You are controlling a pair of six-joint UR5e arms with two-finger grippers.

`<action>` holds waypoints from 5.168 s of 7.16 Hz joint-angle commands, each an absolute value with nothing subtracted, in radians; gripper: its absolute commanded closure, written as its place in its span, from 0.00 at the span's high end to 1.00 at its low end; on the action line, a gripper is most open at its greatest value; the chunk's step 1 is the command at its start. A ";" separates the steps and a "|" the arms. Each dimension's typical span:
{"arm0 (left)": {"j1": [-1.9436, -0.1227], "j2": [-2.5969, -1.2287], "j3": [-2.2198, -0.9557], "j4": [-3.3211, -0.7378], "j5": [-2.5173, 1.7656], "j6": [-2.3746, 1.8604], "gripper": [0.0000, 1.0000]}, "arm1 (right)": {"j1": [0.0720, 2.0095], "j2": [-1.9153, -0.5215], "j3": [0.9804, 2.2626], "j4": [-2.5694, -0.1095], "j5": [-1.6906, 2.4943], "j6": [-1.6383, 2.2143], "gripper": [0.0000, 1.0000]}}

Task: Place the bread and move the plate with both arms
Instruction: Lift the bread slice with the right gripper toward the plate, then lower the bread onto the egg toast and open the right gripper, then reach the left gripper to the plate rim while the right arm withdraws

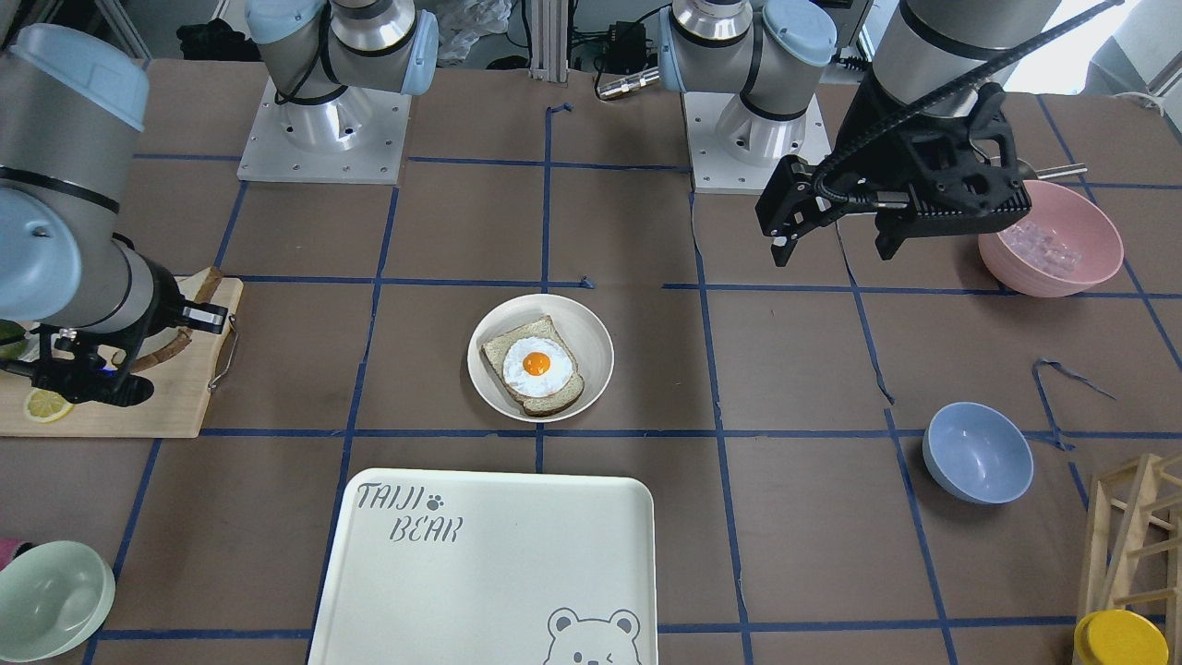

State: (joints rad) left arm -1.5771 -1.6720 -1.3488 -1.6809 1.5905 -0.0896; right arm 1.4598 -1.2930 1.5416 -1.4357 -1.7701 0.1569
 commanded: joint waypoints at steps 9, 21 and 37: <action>-1.575 -1.637 -1.387 -1.689 1.595 -0.094 1.00 | 1.959 -1.102 1.441 -1.652 -1.457 0.813 0.00; -1.568 -1.640 -1.390 -1.690 1.591 -0.084 1.00 | 1.936 -1.095 1.431 -1.713 -1.402 0.699 1.00; -1.672 -1.681 -1.983 -1.109 1.491 -0.264 1.00 | 1.605 -1.505 1.539 -1.571 -1.585 -0.052 1.00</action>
